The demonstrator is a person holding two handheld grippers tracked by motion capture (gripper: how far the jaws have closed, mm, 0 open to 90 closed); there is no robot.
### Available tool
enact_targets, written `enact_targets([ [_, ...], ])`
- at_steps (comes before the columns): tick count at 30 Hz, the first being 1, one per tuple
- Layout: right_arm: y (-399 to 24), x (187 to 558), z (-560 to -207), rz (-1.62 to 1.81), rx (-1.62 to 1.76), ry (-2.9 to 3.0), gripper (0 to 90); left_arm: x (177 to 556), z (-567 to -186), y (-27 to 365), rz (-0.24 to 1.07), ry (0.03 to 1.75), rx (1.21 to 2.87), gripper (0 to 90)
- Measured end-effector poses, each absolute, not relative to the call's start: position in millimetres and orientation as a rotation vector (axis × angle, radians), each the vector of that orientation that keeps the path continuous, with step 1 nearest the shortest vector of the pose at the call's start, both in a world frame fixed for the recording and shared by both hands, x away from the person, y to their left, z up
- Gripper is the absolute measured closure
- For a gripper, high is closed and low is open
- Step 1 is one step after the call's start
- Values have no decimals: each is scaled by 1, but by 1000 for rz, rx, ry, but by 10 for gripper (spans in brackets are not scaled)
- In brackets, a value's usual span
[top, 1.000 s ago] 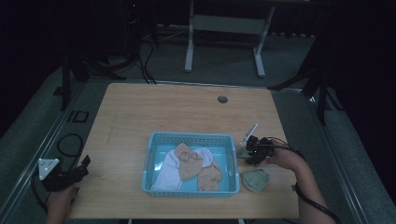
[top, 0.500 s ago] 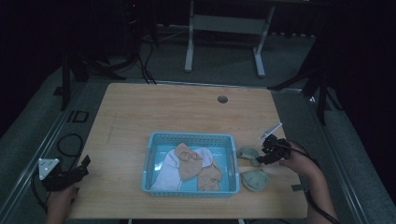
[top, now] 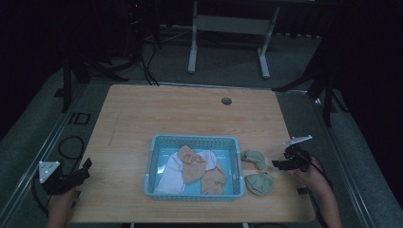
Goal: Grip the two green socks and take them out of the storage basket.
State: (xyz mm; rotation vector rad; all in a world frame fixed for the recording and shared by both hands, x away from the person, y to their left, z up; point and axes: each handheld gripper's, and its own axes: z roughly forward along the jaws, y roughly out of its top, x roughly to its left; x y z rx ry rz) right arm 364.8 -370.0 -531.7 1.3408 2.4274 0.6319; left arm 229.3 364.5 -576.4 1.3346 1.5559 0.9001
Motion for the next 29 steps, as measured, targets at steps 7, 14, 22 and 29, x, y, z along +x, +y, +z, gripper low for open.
enact_targets([
  [7, -397, 349, -540, 801, 1505, 2200, 124, 229, -576, 365, 900, 1555, 1335, 7],
  [14, -410, 328, -547, 885, 1583, 2013, 99, 229, -576, 365, 901, 1554, 1335, 7],
  [22, -411, 304, -556, 951, 1581, 1858, 100, 229, -576, 364, 903, 1551, 1337, 7],
  [29, -414, 297, -564, 961, 1566, 1767, 100, 229, -576, 364, 903, 1549, 1339, 7],
])
